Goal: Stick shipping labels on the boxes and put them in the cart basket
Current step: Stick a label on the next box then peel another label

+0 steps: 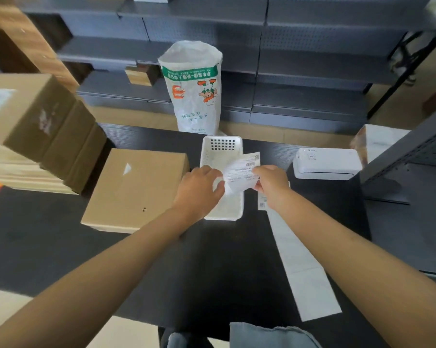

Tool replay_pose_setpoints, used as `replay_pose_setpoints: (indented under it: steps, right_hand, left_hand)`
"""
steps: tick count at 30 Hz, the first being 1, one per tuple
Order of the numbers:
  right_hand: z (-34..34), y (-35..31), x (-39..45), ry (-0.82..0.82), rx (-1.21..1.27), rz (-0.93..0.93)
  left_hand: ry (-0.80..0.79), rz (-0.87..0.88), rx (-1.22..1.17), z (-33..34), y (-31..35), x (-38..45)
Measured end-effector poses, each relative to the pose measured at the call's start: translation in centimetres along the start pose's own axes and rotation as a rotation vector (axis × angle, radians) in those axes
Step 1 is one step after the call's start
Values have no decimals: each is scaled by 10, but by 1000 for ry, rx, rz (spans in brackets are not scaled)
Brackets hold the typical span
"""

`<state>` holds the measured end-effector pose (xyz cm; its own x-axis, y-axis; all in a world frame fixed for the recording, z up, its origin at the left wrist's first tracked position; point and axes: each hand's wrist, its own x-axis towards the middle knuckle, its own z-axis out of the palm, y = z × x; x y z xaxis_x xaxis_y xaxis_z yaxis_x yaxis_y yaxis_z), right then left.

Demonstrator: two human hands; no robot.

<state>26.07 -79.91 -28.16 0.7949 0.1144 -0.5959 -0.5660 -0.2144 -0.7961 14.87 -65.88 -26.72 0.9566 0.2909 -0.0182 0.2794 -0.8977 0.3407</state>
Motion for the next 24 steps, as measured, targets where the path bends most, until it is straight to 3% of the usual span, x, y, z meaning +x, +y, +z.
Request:
replay_pose_setpoints:
  steps: [6,12,18,24]
  right_hand:
    - [105,14,-27,-13,41,24]
    - [209,21,-62,-164,159,142]
    - [263,29,-64,-209,165,139]
    - [276,45,-46,-201,7,69]
  left_hand:
    - [-30,-35,27,-31,-117,-10]
    - [-99,-80,51,-72,-222,-19]
    - [-107,-128,-77,-81,-264,-11]
    - [-150,-324,-283,-63,-280,-4]
